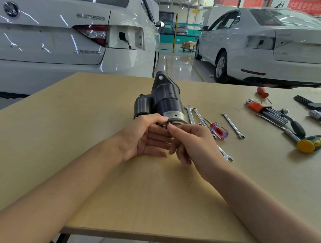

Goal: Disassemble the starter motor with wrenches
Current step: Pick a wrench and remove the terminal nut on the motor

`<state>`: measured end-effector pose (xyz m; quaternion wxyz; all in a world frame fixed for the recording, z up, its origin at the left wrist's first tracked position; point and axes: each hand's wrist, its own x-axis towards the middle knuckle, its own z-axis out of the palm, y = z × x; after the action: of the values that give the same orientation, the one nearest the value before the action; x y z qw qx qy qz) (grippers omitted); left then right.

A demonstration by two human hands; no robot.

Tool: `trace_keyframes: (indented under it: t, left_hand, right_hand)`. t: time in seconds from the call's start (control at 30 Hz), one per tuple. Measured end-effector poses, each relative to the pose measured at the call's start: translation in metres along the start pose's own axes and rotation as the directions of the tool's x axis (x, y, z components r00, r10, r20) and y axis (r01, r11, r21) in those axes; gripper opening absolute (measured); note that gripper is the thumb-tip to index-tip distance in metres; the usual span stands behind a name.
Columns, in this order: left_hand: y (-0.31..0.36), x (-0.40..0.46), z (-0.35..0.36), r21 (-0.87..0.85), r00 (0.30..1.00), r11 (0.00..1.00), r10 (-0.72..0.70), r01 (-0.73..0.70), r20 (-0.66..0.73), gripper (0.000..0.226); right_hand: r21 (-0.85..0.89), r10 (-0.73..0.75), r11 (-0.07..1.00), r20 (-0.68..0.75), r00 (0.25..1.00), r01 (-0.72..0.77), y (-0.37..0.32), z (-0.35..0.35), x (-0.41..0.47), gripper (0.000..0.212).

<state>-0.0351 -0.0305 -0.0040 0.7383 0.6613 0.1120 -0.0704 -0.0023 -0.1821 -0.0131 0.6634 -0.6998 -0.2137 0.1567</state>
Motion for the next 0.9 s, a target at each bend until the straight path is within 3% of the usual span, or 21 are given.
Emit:
trace_keyframes:
  t: [0.1, 0.17, 0.23, 0.3, 0.53, 0.67, 0.8, 0.9]
  left_hand:
    - [-0.002, 0.001, 0.003, 0.042, 0.998, 0.998, 0.050, -0.048, -0.046, 0.036]
    - [-0.003, 0.001, 0.005, 0.057, 0.994, 0.996, 0.073, -0.069, -0.076, 0.045]
    - [-0.004, 0.002, 0.006, 0.064, 0.992, 0.995, 0.081, -0.075, -0.099, 0.049]
    - [-0.004, 0.002, 0.006, 0.058, 0.993, 0.996, 0.076, -0.071, -0.095, 0.045]
    - [-0.003, 0.000, 0.001, 0.023, 0.999, 0.999, 0.050, -0.050, -0.014, 0.038]
    - [-0.003, 0.000, 0.000, 0.033, 1.000, 0.999, 0.021, -0.021, -0.006, 0.024]
    - [-0.001, 0.000, 0.001, 0.041, 1.000, 0.999, 0.013, -0.012, -0.013, 0.032]
    - [-0.001, -0.001, 0.001, 0.020, 1.000, 1.000, 0.018, -0.017, -0.022, 0.037]
  right_hand:
    - [-0.171, -0.188, 0.971, -0.116, 0.975, 0.167, 0.003, 0.002, 0.002, 0.028]
    - [-0.352, -0.341, 0.897, -0.166, 0.925, 0.268, 0.006, 0.006, 0.003, 0.030]
    - [-0.517, -0.456, 0.797, -0.173, 0.873, 0.313, 0.011, 0.008, 0.004, 0.031]
    - [-0.570, -0.497, 0.753, -0.161, 0.853, 0.331, 0.013, 0.008, 0.005, 0.030]
    - [-0.289, -0.271, 0.935, -0.200, 0.942, 0.208, 0.004, 0.006, -0.003, 0.027]
    - [-0.173, -0.108, 0.981, -0.089, 0.990, 0.092, 0.001, 0.002, -0.002, 0.035]
    - [-0.096, -0.064, 0.993, 0.035, 0.997, 0.067, 0.001, 0.005, -0.003, 0.036]
    - [-0.162, -0.113, 0.980, 0.006, 0.994, 0.112, 0.002, 0.004, -0.002, 0.034]
